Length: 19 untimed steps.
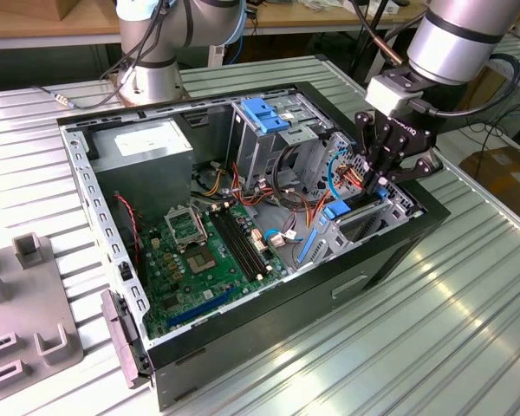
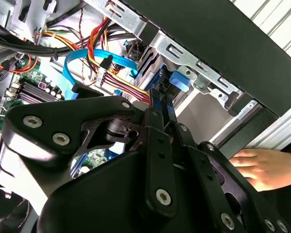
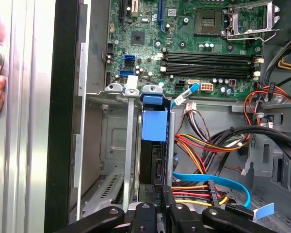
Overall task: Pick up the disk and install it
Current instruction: 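Insert the first disk wire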
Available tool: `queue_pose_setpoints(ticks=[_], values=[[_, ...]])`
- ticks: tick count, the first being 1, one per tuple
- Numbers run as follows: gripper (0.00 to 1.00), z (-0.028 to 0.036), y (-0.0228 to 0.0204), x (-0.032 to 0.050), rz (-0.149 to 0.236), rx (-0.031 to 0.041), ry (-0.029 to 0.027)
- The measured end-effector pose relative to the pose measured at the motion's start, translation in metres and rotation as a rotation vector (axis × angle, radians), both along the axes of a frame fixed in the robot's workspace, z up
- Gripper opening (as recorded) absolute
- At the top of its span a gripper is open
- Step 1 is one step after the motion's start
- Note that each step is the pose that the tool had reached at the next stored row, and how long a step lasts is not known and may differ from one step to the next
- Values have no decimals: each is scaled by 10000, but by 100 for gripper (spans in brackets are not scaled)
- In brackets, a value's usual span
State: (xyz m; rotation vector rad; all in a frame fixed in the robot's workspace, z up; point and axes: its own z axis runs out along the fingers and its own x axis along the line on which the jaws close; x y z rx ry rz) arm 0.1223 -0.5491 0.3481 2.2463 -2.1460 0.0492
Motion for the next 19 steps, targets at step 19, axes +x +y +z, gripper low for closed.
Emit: queue_pose_setpoints(ticks=[19], values=[[17, 1, 0, 6, -101, 3, 0]])
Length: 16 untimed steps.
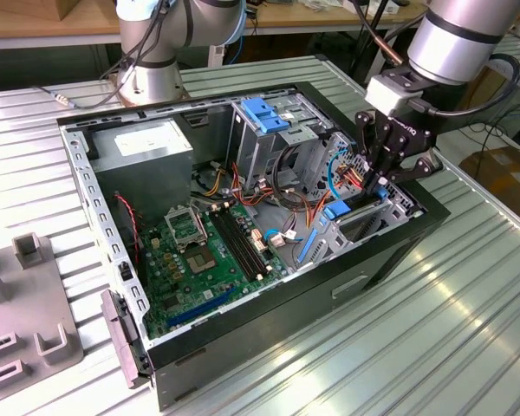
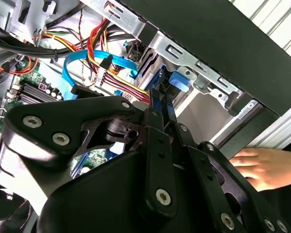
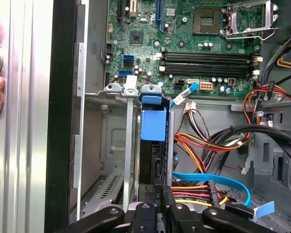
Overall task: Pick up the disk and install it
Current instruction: 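Insert the first disk wire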
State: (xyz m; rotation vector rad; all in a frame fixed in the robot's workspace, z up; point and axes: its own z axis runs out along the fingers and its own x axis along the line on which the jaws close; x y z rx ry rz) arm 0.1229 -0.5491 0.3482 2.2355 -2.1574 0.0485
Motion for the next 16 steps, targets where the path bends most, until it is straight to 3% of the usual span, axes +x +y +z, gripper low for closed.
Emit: queue_pose_setpoints(ticks=[16], values=[[17, -24, 7, 1, -48, 6, 0]])
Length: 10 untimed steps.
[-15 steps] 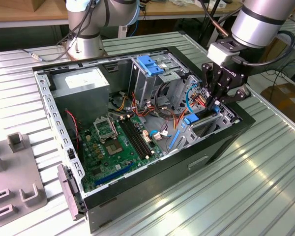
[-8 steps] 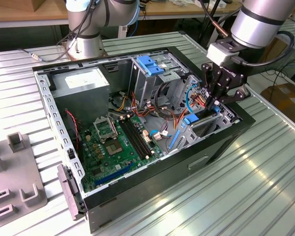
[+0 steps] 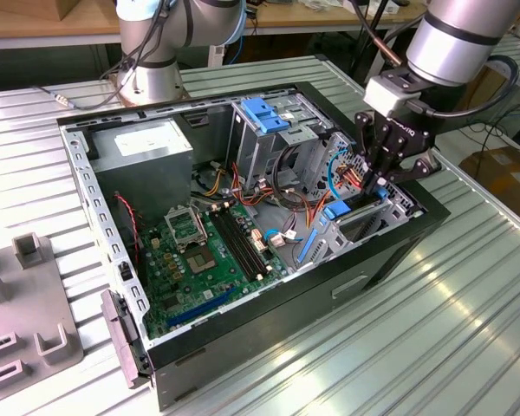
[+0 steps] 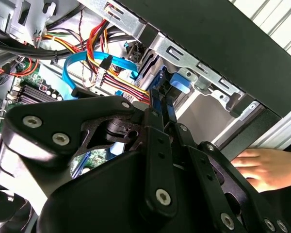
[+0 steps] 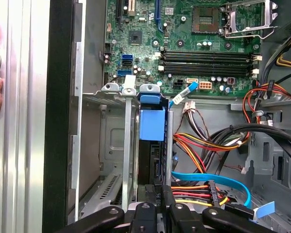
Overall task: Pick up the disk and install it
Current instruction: 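Insert the first disk wire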
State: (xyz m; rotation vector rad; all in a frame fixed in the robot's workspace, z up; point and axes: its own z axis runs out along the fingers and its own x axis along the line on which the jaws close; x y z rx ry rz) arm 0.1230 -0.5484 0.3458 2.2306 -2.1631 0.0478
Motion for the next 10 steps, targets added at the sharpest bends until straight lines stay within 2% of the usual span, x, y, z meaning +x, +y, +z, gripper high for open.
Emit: queue_pose_setpoints(ticks=[10], values=[[17, -38, 0, 0, 0, 18, 0]])
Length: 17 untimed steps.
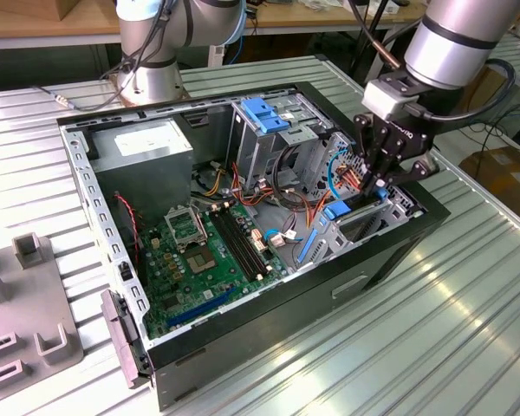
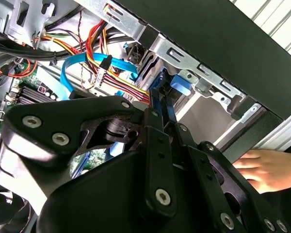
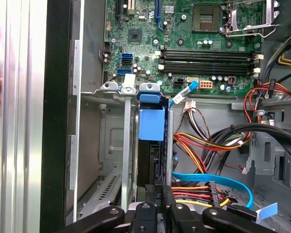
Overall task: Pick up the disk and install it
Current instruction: 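Insert the first disk wire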
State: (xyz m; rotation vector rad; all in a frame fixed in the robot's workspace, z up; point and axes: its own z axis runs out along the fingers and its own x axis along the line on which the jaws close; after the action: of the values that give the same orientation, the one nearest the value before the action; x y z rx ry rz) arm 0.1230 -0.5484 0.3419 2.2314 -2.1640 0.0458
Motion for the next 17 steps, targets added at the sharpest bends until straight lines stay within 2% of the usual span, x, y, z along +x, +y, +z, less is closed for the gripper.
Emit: queue_pose_setpoints(ticks=[6, 11, 13, 14, 15, 17], values=[[17, -65, 0, 0, 0, -1, 1], [17, -71, 0, 0, 0, 7, 0], [17, -77, 0, 0, 0, 39, -3], [18, -64, 0, 0, 0, 39, -2], [24, -18, -1, 0, 1, 15, 0], [24, 67, -1, 0, 0, 19, -1]])
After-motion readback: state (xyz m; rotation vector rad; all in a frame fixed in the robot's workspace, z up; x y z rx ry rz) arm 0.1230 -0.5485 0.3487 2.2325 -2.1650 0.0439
